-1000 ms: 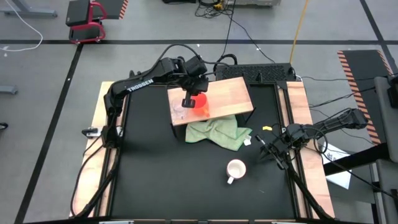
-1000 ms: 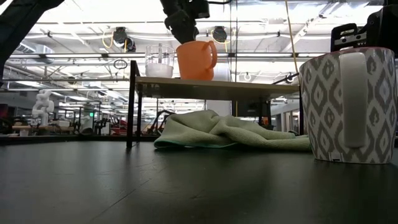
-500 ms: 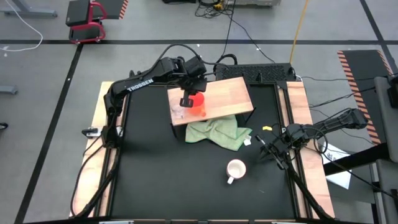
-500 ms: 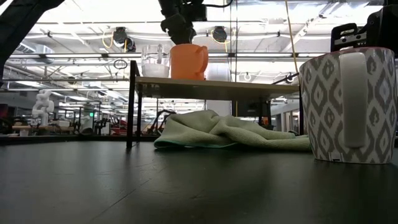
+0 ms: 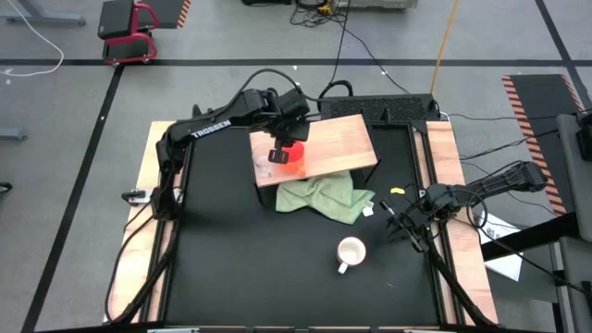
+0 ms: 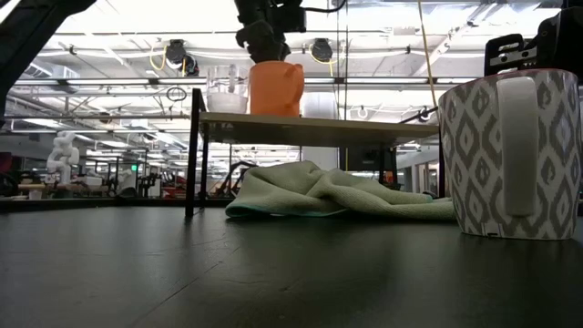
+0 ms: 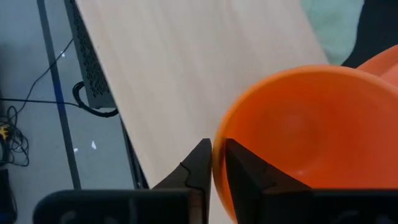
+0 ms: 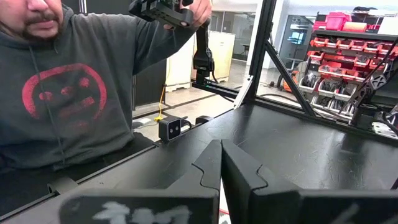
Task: Stack small to large cups/mugs on shelf
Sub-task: Put orange cup on the shelf, then put white cup on the shelf
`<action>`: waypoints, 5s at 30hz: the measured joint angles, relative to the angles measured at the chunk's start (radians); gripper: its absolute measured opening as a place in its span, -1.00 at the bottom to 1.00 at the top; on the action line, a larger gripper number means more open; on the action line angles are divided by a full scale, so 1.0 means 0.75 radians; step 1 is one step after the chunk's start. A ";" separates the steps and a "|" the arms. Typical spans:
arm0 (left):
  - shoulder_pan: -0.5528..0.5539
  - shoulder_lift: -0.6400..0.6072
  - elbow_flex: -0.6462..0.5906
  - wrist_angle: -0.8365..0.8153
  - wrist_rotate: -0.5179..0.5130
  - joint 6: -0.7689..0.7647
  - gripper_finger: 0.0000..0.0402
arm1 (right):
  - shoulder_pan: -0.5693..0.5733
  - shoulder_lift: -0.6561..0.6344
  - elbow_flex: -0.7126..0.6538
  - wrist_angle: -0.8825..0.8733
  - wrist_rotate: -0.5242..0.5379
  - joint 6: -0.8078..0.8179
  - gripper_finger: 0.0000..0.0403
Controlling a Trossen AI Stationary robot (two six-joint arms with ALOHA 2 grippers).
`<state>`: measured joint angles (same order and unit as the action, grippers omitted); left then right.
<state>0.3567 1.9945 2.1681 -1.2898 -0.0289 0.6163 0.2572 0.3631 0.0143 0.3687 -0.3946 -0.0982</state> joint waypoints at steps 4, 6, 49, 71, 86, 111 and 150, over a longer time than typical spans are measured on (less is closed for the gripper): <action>-0.012 0.000 0.000 0.002 0.002 -0.001 -0.76 | 0.000 0.000 0.001 0.000 0.000 0.006 -1.00; -0.016 0.000 0.000 0.003 0.002 -0.002 -0.76 | 0.000 0.000 0.001 0.000 0.000 0.009 -1.00; -0.061 -0.040 0.243 -0.056 -0.035 -0.101 -0.21 | 0.000 0.000 0.001 0.000 0.000 0.010 -1.00; -0.260 -0.294 0.243 -0.024 -0.028 -0.197 -0.98 | 0.000 0.000 0.001 0.010 0.000 0.012 -1.00; -0.466 -0.318 0.208 -0.171 -0.032 -0.243 -0.99 | 0.000 0.000 0.000 0.010 -0.001 0.076 -1.00; -0.350 -0.638 0.209 -0.333 -0.145 -0.477 -1.00 | 0.000 0.000 0.000 0.005 0.000 0.115 -1.00; -0.349 -1.567 -0.866 0.190 -0.241 -0.755 -1.00 | 0.000 0.000 0.000 0.011 0.000 0.133 -1.00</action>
<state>0.0948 0.8191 1.5184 -1.1475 -0.2095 0.0503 0.2572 0.3631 0.0146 0.3771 -0.3949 0.0014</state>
